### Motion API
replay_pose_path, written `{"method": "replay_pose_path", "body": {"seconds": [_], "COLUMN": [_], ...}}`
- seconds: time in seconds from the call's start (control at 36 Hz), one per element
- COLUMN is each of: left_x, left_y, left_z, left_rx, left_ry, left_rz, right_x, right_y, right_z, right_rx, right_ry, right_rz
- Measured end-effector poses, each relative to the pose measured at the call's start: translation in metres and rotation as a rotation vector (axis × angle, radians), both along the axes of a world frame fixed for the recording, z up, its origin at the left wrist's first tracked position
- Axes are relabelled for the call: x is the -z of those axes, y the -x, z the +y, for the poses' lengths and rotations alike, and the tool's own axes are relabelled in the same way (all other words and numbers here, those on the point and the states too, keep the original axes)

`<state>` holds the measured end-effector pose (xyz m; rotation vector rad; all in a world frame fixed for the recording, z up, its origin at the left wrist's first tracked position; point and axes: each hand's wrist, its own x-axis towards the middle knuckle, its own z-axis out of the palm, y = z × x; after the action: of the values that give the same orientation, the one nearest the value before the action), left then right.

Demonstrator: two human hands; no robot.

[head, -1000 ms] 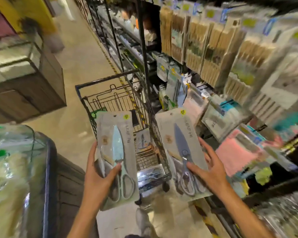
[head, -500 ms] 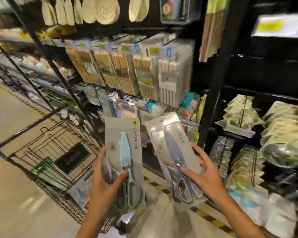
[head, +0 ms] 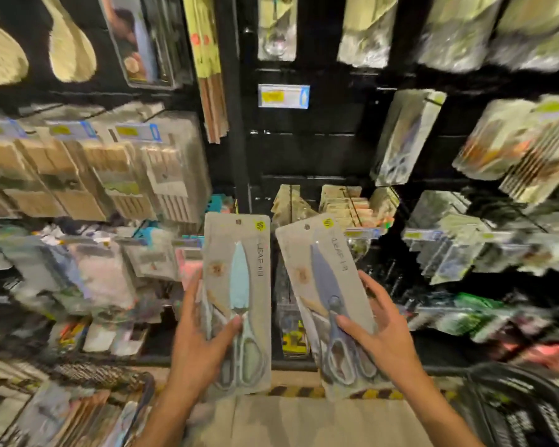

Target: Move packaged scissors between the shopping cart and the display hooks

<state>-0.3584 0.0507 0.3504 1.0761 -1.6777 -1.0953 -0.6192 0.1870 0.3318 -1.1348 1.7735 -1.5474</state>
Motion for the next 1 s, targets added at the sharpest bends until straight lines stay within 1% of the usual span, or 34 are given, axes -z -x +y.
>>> {"method": "replay_pose_path", "body": {"seconds": [0.11,0.22,0.31,0.42,0.58,0.72,0.81,1.0], "left_x": [-0.013,-0.025,-0.034,-0.046,-0.056,-0.065,-0.072,-0.082], "left_y": [0.039,0.077,0.109,0.155,0.218,0.26,0.279,0.31], "left_z": [0.011,0.021,0.031,0.046,0.069,0.077,0.077,0.048], "left_rx": [0.066,0.119,0.122,0.138,0.157,0.144,0.131,0.137], "left_ry": [0.024,0.031,0.06,0.046,0.082,0.068,0.093,0.156], "left_rz": [0.038,0.049,0.077,0.123,0.139,0.144,0.134,0.133], "right_x": [-0.011,-0.021,-0.029,-0.036,-0.041,-0.048,-0.052,-0.062], "right_y": [0.026,0.058,0.086,0.129,0.19,0.234,0.254,0.285], "right_z": [0.026,0.045,0.055,0.066,0.082,0.087,0.086,0.062], "right_rx": [0.089,0.13,0.13,0.145,0.149,0.16,0.158,0.17], "right_ry": [0.027,0.061,0.09,0.137,0.185,0.202,0.222,0.257], "right_rz": [0.045,0.051,0.054,0.048,0.033,0.031,0.019,0.013]}}
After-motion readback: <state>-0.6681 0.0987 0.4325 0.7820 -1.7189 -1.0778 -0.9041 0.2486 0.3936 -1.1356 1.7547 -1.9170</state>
